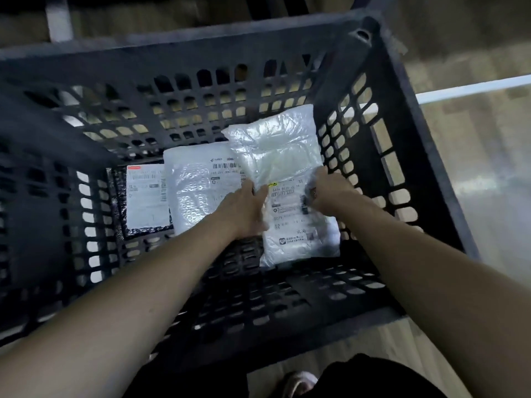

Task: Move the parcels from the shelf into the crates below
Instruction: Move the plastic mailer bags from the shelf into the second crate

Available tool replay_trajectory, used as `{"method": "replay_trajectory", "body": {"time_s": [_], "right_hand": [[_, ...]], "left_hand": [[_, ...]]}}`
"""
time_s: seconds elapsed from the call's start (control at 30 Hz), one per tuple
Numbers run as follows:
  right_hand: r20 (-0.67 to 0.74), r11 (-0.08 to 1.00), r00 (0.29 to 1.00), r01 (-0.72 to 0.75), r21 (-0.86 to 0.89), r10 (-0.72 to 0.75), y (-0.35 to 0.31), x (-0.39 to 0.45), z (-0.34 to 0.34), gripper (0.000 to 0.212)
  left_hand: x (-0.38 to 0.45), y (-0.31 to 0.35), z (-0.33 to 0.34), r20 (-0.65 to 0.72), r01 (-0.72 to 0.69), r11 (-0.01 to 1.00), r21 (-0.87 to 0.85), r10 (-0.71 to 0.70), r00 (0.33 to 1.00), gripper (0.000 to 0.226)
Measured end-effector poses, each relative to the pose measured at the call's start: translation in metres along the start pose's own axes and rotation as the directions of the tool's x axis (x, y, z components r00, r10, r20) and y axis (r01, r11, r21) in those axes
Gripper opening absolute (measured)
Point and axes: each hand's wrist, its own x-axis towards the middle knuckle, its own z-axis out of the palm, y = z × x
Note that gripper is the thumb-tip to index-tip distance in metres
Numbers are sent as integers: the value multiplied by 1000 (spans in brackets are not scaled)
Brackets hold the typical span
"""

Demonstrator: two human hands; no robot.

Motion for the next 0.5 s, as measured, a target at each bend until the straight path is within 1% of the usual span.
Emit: {"method": "replay_trajectory", "body": {"time_s": [0.03,0.1,0.17,0.2,0.23,0.3,0.37,0.4,0.5], "right_hand": [[1,1000,1000,-2,-27,2,0,3,0,48],[-20,996,1000,11,-89,-13,-2,8,-1,49],[-70,977,994,63,-204,-78,-5,8,-3,59],[-105,952,984,109,-286,-144,-7,8,-4,67],[-131,912,967,152,-381,-216,-9,9,-5,78],[-117,805,943,197,-559,-312,-13,11,-7,100],[-77,722,942,196,-663,-327,-11,19,-5,110],[-55,695,947,192,-693,-316,-9,23,-3,113],[51,640,960,223,-735,-276,-2,32,11,123]], "left_hand": [[2,0,0,-1,-9,999,30,9,1000,83],[4,0,-5,-44,-25,983,179,34,998,77],[6,0,-10,-150,-15,943,331,69,986,70],[8,0,-12,-211,1,931,366,82,974,68],[12,-2,-12,-263,17,924,381,90,961,70],[19,-5,-11,-315,56,925,377,71,946,88],[28,-10,-7,-287,87,924,372,25,958,110],[32,-12,-4,-256,93,924,372,6,967,115],[42,-17,2,-177,76,918,390,-6,984,116]]}}
